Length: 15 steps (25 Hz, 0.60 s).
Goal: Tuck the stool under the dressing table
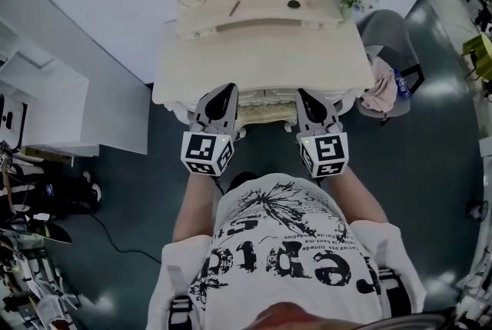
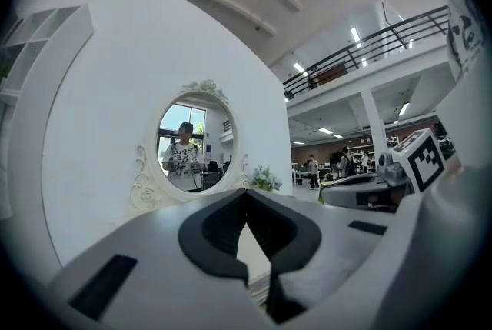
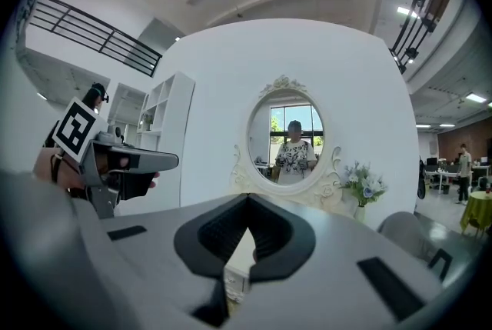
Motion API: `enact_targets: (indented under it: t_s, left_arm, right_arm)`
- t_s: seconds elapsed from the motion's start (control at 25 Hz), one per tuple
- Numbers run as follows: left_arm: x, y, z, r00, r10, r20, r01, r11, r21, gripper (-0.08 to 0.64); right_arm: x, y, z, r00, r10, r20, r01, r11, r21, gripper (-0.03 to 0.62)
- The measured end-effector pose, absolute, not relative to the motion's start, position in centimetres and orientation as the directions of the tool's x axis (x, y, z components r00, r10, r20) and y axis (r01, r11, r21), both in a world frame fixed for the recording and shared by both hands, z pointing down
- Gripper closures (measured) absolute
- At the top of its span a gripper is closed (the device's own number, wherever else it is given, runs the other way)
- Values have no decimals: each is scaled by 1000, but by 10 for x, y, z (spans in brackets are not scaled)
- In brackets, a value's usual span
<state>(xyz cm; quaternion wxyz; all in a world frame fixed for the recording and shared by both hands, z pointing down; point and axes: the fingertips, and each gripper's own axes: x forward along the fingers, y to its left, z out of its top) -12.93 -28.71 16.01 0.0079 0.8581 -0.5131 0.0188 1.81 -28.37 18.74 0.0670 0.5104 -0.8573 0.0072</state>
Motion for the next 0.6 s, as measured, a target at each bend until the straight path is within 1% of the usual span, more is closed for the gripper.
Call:
enact_targets:
  t_s: [0.2,0.44,0.6]
  left_arm:
    - [-127,-282,161,491,-870,49,-870,-492,-21,540]
    - [-120,-278,158,504,-862,55,-863,-505,-5,540]
    - [-113,-276,162,509,-857,76,-859,-511,-10,540]
  right_arm:
    - [15,-284,187,-477,-872,111,-873,484,54,575]
    - [12,-284,187,-488,-865,121,-867,496,49,575]
    - [11,-280,186,-507,-856,100,-859,511,26,575]
